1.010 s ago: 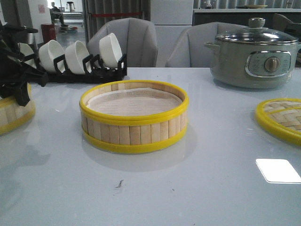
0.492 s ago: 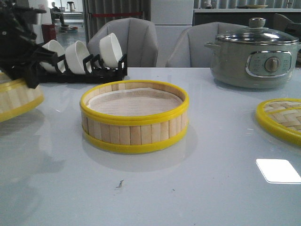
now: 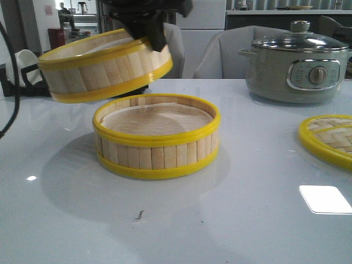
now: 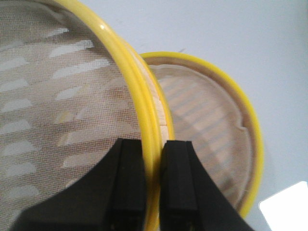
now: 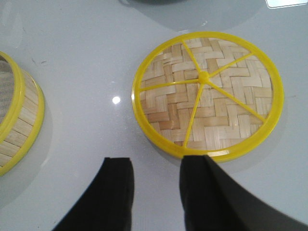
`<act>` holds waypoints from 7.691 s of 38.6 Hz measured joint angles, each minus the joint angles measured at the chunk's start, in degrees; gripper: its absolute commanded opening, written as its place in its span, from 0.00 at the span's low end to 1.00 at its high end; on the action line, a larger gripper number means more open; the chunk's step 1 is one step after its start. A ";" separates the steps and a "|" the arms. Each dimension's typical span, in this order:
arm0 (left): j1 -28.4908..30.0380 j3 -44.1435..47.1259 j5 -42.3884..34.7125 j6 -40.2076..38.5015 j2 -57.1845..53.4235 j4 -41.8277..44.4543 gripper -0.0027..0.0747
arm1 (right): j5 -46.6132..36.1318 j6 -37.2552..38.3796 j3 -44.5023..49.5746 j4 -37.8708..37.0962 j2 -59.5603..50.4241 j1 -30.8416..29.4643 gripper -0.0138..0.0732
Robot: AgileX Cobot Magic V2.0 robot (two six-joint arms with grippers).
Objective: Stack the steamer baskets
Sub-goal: 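Lift the basket with the left gripper and lower it onto the middle basket, then open the left gripper and raise it away from the stack, then move the right gripper over the woven lid and grasp its center hub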
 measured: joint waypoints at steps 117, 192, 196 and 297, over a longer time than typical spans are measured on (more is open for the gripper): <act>16.21 -6.48 0.35 2.12 -15.95 0.06 0.15 | 0.04 -0.11 0.00 0.08 0.00 0.00 0.57; 30.43 65.53 -23.85 1.88 -71.97 0.75 0.15 | 0.26 -0.11 0.00 0.22 6.03 0.00 0.57; 30.43 65.53 -23.85 1.88 -71.97 0.88 0.15 | 0.26 -0.11 0.00 0.24 6.03 0.00 0.57; 30.43 65.53 -23.97 1.78 -71.97 0.96 0.15 | 7.46 -6.51 -28.62 -5.59 45.59 -3.12 0.62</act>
